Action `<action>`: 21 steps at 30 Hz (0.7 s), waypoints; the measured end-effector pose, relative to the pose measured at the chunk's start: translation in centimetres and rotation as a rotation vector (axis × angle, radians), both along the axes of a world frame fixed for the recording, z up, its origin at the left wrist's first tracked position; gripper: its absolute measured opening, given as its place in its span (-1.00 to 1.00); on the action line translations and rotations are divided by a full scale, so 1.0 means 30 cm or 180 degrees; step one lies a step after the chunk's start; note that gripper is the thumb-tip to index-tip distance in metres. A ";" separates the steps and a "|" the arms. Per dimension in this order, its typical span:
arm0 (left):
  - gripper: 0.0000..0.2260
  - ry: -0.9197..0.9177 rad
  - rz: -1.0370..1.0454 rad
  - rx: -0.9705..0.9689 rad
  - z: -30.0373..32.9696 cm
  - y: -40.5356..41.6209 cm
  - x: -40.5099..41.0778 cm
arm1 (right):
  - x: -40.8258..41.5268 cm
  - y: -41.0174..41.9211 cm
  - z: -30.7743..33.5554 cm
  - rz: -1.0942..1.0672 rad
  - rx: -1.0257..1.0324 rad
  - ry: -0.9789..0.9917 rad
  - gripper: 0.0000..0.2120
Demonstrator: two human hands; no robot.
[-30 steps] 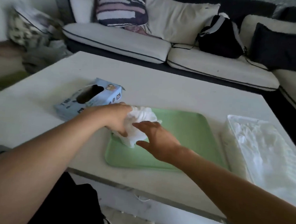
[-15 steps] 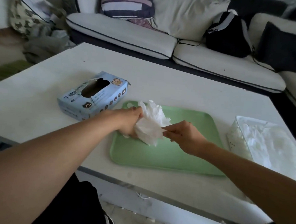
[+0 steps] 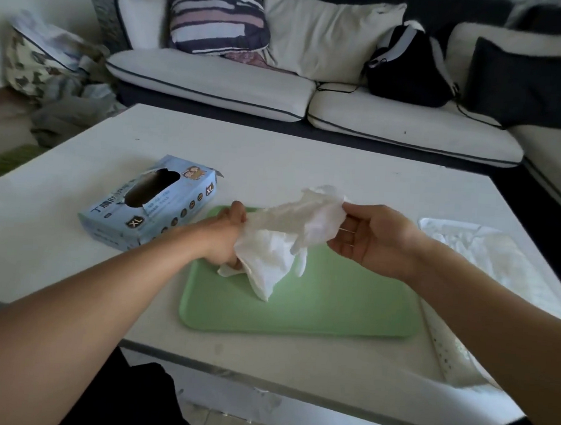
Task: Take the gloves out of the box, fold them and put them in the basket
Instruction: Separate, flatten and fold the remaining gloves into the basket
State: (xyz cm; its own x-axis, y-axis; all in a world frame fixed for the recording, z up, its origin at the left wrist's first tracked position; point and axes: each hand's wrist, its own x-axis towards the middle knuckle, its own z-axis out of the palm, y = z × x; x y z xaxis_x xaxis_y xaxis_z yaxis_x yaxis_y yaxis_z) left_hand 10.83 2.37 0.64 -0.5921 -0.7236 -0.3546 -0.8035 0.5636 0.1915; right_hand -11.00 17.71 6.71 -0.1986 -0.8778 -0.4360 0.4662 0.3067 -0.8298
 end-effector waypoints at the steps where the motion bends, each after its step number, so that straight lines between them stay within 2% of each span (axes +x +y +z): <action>1: -0.16 -0.0223 0.0013 0.0015 0.024 -0.003 -0.001 | -0.020 0.005 0.016 -0.0076 -0.0071 -0.0082 -0.77; 3: 0.00 -0.0484 -0.0013 0.0067 0.100 -0.003 0.007 | -0.053 0.015 0.038 -0.0166 -0.0248 -0.0243 -0.75; 4: 0.06 -0.0293 -0.0066 0.0204 0.150 0.000 0.007 | -0.066 0.022 0.048 -0.0178 -0.0327 -0.0278 -0.75; 5: 0.09 0.0164 -0.0112 0.0457 0.199 0.010 0.005 | -0.072 0.027 0.051 -0.0166 -0.0384 -0.0252 -0.74; 8: 0.01 0.2152 -0.0084 0.1623 0.308 0.109 -0.040 | -0.053 0.046 0.059 0.0077 -0.0533 -0.0196 -0.71; 10: -0.14 0.2721 -0.0047 0.2214 0.310 0.174 -0.109 | -0.022 0.064 0.067 0.0446 -0.0642 -0.0172 -0.65; 12: -0.50 0.2963 -0.0066 0.2279 0.272 0.224 -0.191 | -0.002 0.087 0.087 0.0911 -0.0684 0.0051 -0.57; 14: -0.69 0.3221 0.0167 0.2062 0.246 0.250 -0.257 | -0.013 0.109 0.116 0.1046 -0.0702 0.0944 -0.58; 15: -0.73 0.3303 0.0310 0.2040 0.242 0.254 -0.279 | -0.029 0.115 0.134 0.0864 -0.0717 0.1518 -0.65; 17: -0.82 0.3302 0.0450 0.2260 0.251 0.263 -0.308 | -0.086 0.123 0.155 0.0067 -0.0679 0.2322 -0.83; 18: -0.86 0.3222 0.0456 0.2450 0.262 0.268 -0.311 | -0.121 0.128 0.154 -0.0284 -0.0638 0.2560 -0.74; 19: -0.86 0.3141 0.0441 0.2670 0.268 0.269 -0.315 | -0.161 0.133 0.145 -0.0300 -0.0517 0.2667 -0.59; 20: -0.83 0.3046 0.0385 0.2884 0.277 0.272 -0.313 | -0.182 0.141 0.136 0.0020 -0.0353 0.2502 -0.48; 21: -0.80 0.2936 0.0284 0.3086 0.282 0.271 -0.306 | -0.187 0.150 0.124 0.0486 -0.0171 0.2110 -0.45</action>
State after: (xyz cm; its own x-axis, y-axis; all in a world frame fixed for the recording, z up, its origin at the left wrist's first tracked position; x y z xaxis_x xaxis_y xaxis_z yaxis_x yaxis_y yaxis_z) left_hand 1.66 10.49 9.10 -0.8554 -0.4579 -0.2423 -0.1920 -0.1543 0.9692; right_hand -16.61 22.20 10.43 -0.2809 -0.9342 -0.2200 -0.1912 0.2791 -0.9410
